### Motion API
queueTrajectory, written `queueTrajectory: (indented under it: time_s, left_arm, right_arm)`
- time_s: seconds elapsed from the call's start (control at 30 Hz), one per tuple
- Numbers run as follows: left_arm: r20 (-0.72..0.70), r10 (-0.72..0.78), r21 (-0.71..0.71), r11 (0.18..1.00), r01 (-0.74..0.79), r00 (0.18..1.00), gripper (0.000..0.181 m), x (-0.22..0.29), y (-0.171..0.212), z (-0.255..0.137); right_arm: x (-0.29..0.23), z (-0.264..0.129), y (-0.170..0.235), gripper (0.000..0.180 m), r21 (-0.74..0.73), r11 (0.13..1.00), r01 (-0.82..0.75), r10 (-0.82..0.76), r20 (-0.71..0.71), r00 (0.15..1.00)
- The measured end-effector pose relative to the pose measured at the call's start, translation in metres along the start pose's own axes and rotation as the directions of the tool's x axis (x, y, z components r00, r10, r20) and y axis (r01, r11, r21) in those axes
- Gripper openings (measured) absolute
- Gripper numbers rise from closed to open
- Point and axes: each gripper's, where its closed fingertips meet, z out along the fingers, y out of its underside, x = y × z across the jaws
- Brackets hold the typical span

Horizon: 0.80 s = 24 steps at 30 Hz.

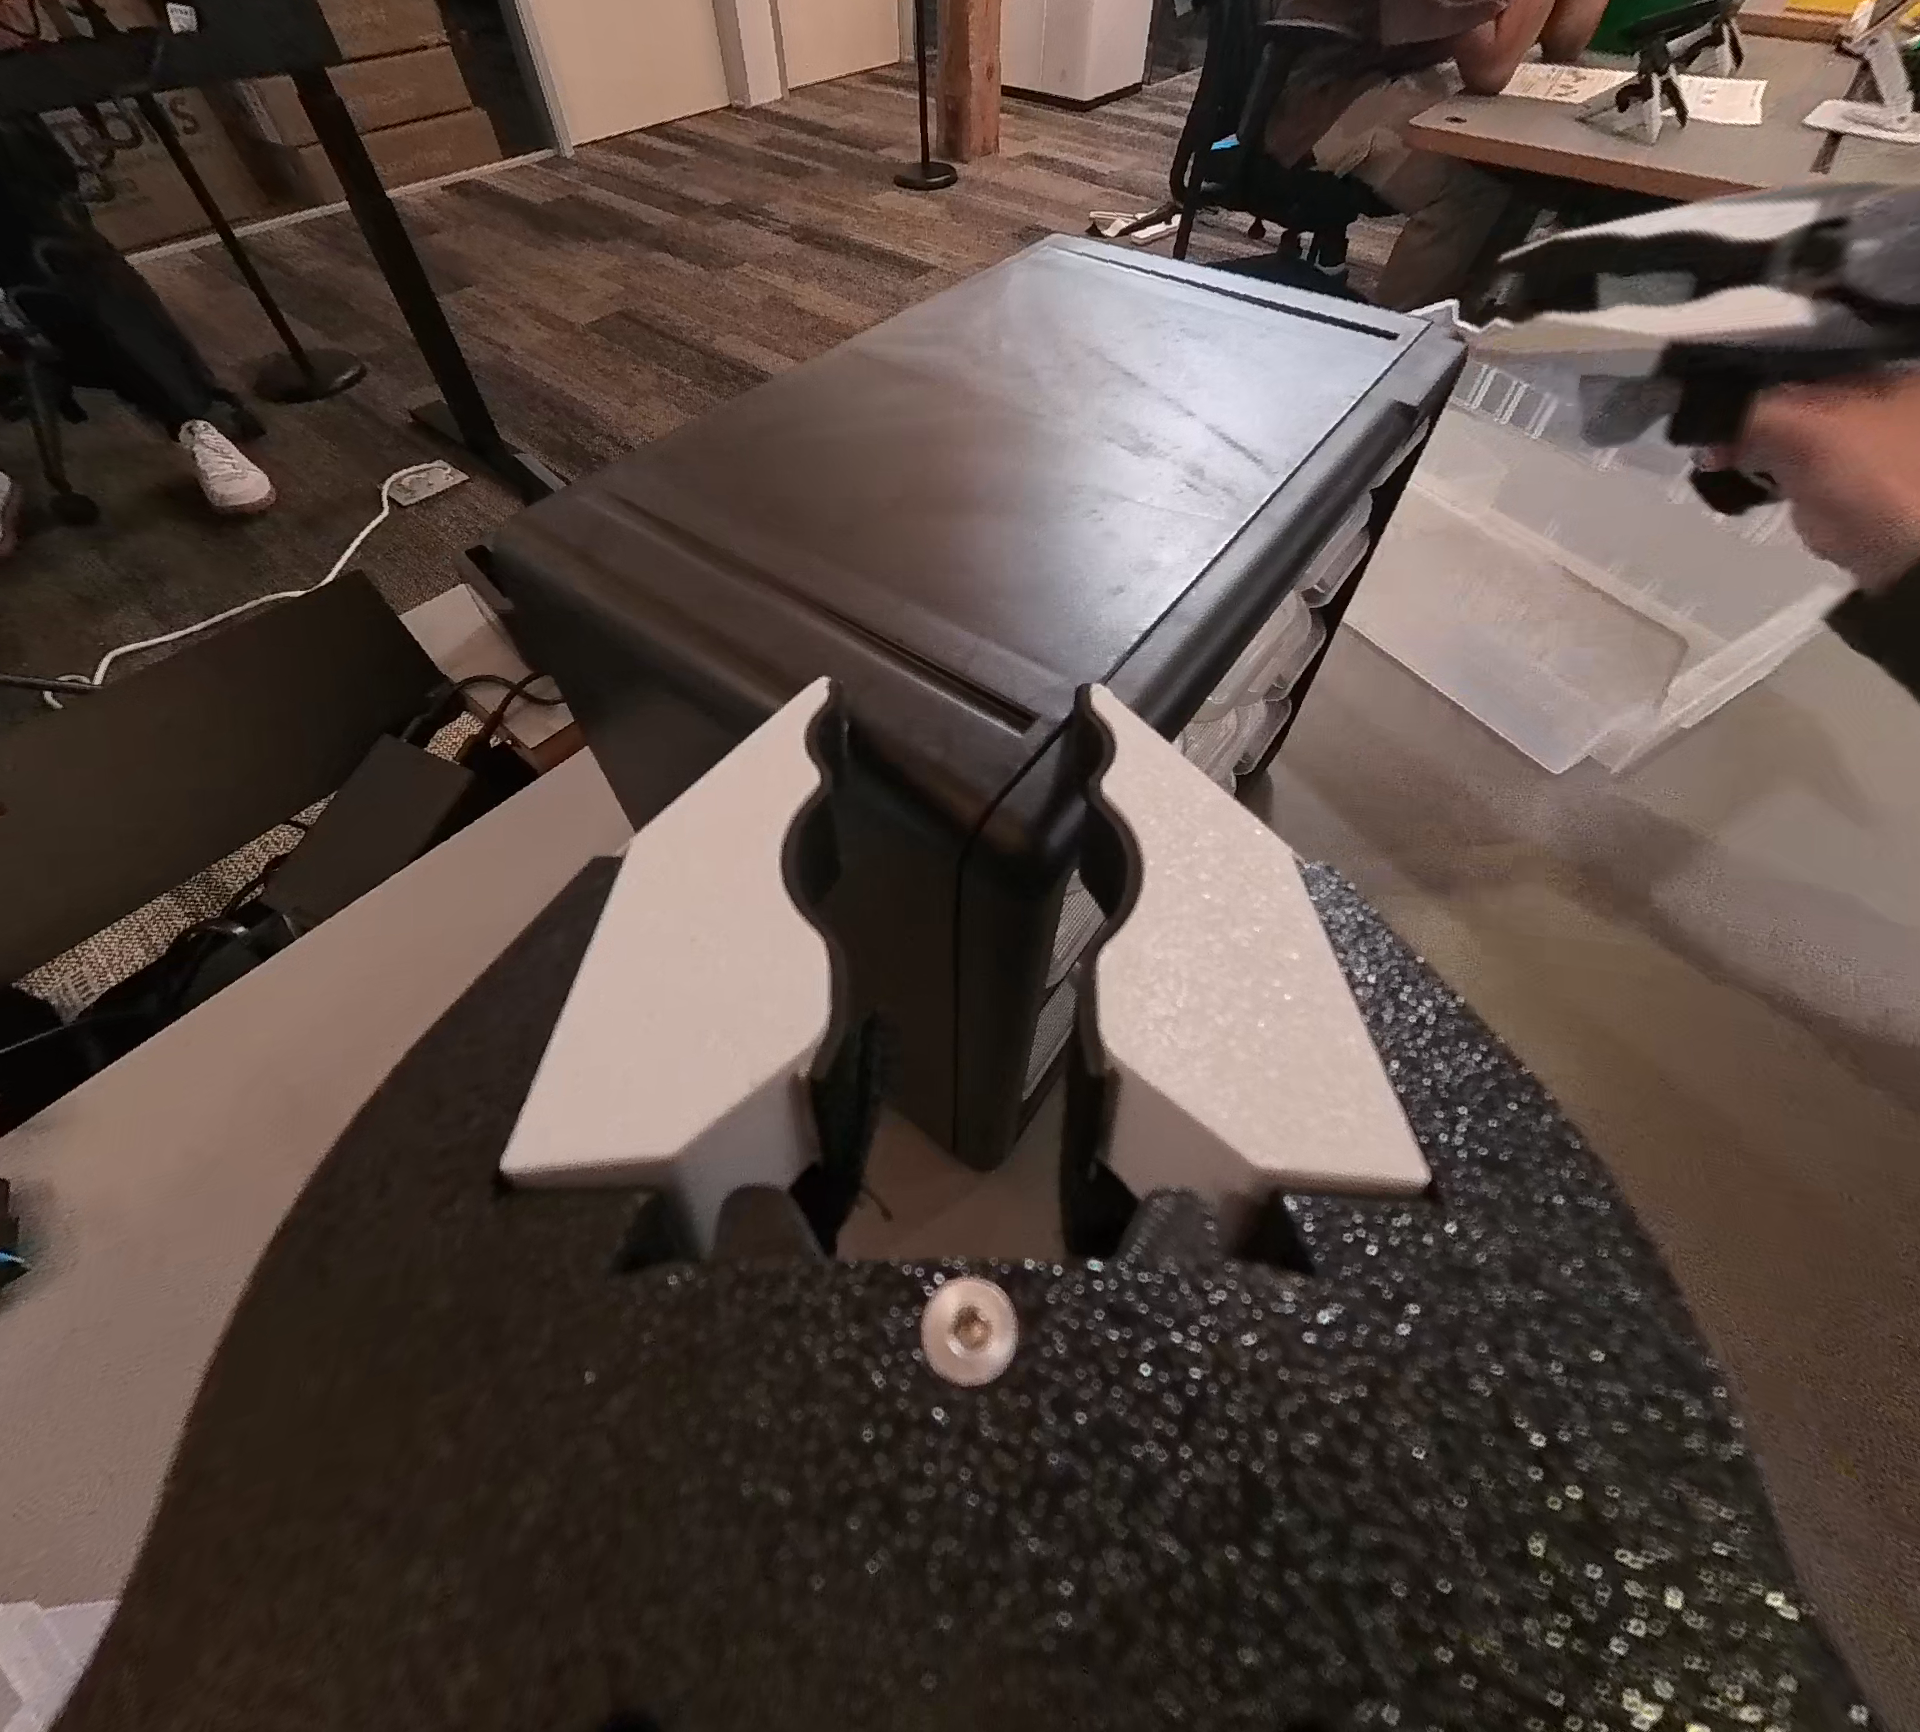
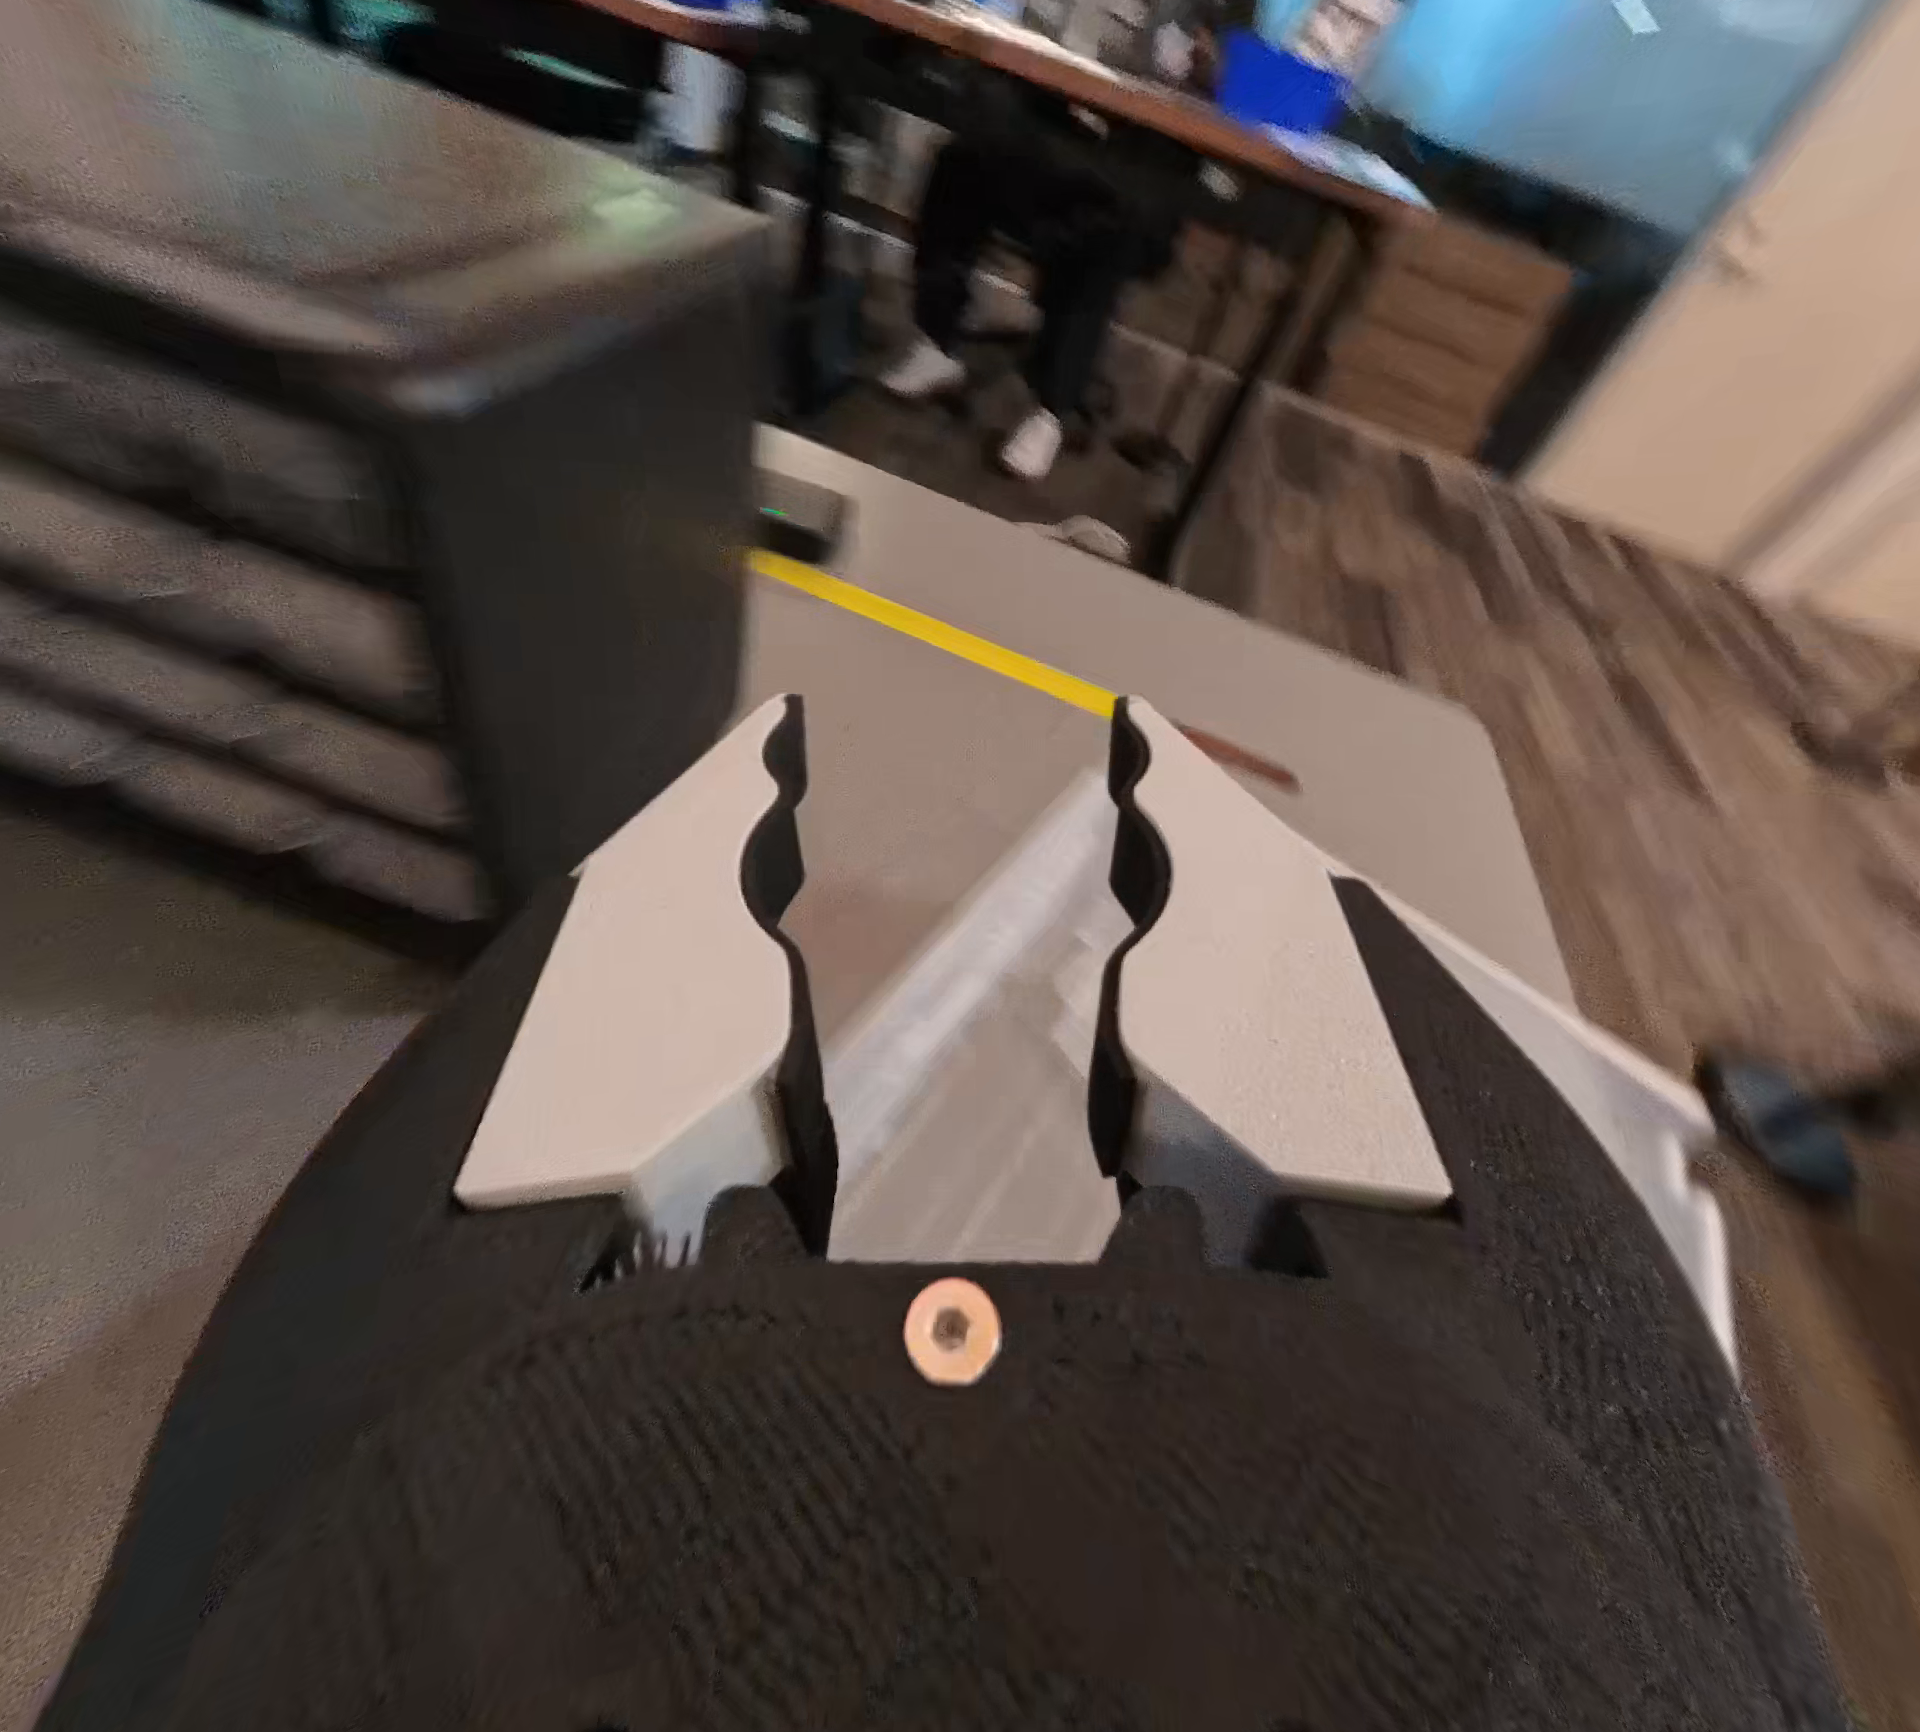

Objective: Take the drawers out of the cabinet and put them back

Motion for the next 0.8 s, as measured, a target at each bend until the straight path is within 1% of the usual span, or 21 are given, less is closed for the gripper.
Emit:
queueTrajectory:
  time_s: [0.07,0.1,0.17,0.23,0.3,0.37,0.4,0.43,0.5,0.57,0.67,0.8]
  left_arm:
    - [0.001,0.0,-0.001,1.0,0.0,1.0,0.042,0.0,0.0,0.0]
    - [0.001,0.0,-0.001,1.0,0.0,1.0,0.042,0.0,0.0,0.0]
    - [0.001,0.0,-0.001,1.0,0.0,1.0,0.042,0.0,0.0,0.0]
    - [0.0,0.001,-0.001,1.0,-0.001,1.0,0.042,0.0,0.0,0.0]
    - [0.0,0.0,0.0,1.0,0.0,1.0,0.042,0.0,0.0,0.0]
    - [0.0,0.001,0.0,1.0,-0.001,1.0,0.041,0.0,0.0,0.0]
    - [0.0,0.001,0.0,1.0,-0.001,1.0,0.041,0.0,0.0,0.0]
    - [0.0,0.001,0.0,1.0,-0.001,1.0,0.041,0.0,0.0,0.0]
    - [0.0,0.0,-0.001,1.0,0.0,1.0,0.042,0.0,0.0,0.0]
    - [0.004,0.003,-0.004,1.0,-0.003,1.0,0.041,0.0,0.0,0.0]
    - [0.011,0.019,-0.007,1.0,-0.018,1.0,0.04,0.002,0.0,0.001]
    - [0.007,0.018,-0.005,1.0,-0.018,1.0,0.039,0.003,-0.001,0.002]
  right_arm:
    - [-0.062,-0.007,-0.02,0.057,0.055,0.981,0.185,-0.19,0.116,0.975]
    - [-0.094,-0.009,-0.024,0.056,0.075,0.955,0.288,-0.296,0.157,0.942]
    - [-0.155,-0.006,-0.021,0.05,0.107,0.86,0.499,-0.51,0.212,0.834]
    - [-0.208,0.002,-0.013,0.045,0.163,0.716,0.679,-0.697,0.208,0.686]
    - [-0.246,0.015,-0.003,0.043,0.2,0.537,0.819,-0.843,0.143,0.518]
    - [-0.269,0.029,0.007,0.043,0.198,0.362,0.911,-0.932,0.065,0.356]
    - [-0.277,0.037,0.011,0.043,0.183,0.298,0.937,-0.955,0.042,0.295]
    - [-0.281,0.044,0.015,0.042,0.161,0.251,0.954,-0.968,0.02,0.251]
    - [-0.283,0.054,0.015,0.035,0.12,0.186,0.975,-0.98,-0.055,0.193]
    - [-0.281,0.059,0.01,0.027,0.093,0.142,0.986,-0.978,-0.138,0.154]
    - [-0.279,0.061,0.007,0.017,0.071,0.127,0.989,-0.971,-0.196,0.138]
    - [-0.281,0.056,0.006,0.007,0.062,0.143,0.988,-0.969,-0.196,0.152]
